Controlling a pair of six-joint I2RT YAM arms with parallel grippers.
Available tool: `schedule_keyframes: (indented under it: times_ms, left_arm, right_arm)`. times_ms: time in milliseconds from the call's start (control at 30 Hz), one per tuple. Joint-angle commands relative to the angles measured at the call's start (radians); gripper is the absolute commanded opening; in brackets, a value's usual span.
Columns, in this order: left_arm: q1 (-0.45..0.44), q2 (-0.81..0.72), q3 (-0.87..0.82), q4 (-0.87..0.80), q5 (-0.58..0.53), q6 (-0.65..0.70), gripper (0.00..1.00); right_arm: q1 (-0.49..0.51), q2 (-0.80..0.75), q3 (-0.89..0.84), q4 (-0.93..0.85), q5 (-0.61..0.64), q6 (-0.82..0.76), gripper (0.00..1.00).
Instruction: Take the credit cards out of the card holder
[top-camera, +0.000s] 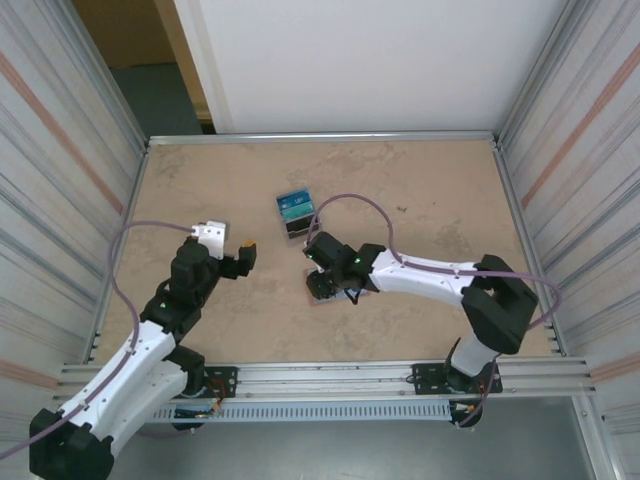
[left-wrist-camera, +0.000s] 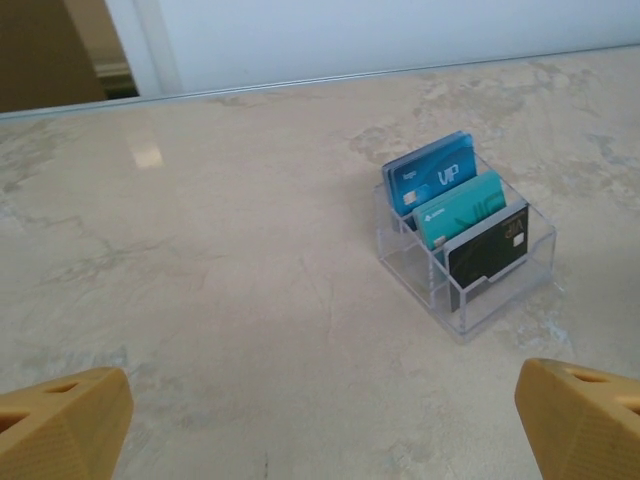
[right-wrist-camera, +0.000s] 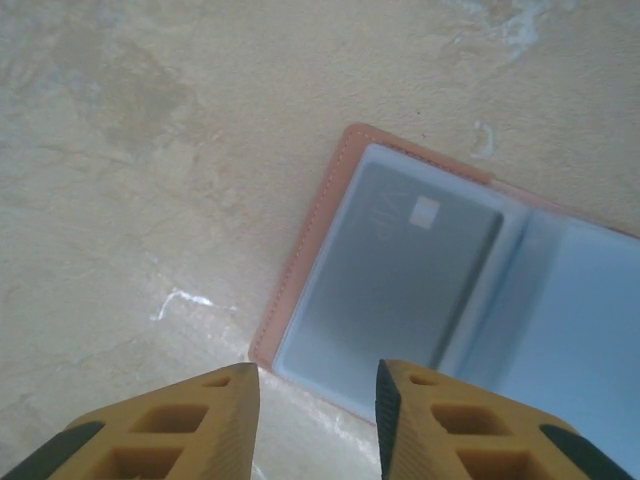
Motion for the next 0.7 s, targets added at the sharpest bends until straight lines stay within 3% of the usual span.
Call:
schedule_keyframes:
  times_ms: [0,667]
  left_arm:
    - [-0.002,-0.008,-0.020,-0.041,-0.066,-0.062,0.99]
    - [-0.002,0.048,-0.023,-0.041,-0.066,-0.081,0.99]
  right_arm:
    - [0.007,0.065,0.055,-0.068,0.038,0.002,0.35]
    - [0.009,0.191,0.106,-0.076,0.016,0.006,0.51]
